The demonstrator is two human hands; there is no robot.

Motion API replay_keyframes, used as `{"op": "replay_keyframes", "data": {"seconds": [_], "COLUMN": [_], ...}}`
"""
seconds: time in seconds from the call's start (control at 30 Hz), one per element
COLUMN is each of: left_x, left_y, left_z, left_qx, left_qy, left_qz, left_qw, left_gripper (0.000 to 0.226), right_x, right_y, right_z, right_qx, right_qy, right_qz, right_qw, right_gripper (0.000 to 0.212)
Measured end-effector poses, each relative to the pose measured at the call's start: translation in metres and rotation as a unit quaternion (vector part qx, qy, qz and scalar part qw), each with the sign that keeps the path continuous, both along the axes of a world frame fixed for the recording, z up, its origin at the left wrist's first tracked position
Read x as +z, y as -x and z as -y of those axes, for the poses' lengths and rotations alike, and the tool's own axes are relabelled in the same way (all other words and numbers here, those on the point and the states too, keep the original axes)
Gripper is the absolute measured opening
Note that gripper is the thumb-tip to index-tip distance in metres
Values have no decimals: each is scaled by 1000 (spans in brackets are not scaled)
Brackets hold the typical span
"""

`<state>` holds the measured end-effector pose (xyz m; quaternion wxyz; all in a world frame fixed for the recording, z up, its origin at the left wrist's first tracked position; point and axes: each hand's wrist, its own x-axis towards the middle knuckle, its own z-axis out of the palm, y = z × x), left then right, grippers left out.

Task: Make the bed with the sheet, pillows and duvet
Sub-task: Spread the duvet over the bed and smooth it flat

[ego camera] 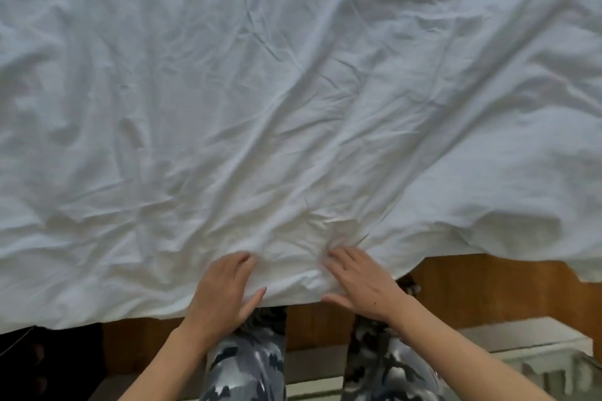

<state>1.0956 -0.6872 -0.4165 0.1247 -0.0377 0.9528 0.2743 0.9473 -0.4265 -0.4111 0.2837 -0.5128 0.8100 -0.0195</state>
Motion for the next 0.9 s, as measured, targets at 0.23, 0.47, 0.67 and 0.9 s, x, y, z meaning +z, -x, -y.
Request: {"op": "replay_keyframes", "data": {"seconds": [0.23, 0.47, 0.67, 0.9], "left_x": [-3, 18, -4, -14], "left_y": [131, 240, 308, 347], "left_z": [-126, -297, -353, -368], "left_qx": [-69, -208, -178, -146], "left_qy": [-21, -22, 137, 147], "left_qz": [-96, -206, -7, 0], "left_qw": [993, 956, 974, 978], "left_gripper": [53, 55, 96, 48], "right_x": [19, 20, -5, -21], "right_y": [77, 160, 216, 242], "right_z": [-112, -312, -382, -402], "right_qx": [-172, -281, -331, -259], "right_qy": [186, 8, -178, 1], "right_qz": [-155, -259, -84, -159], "right_qw": [955, 924, 923, 953], "right_gripper": [40, 75, 107, 60]}}
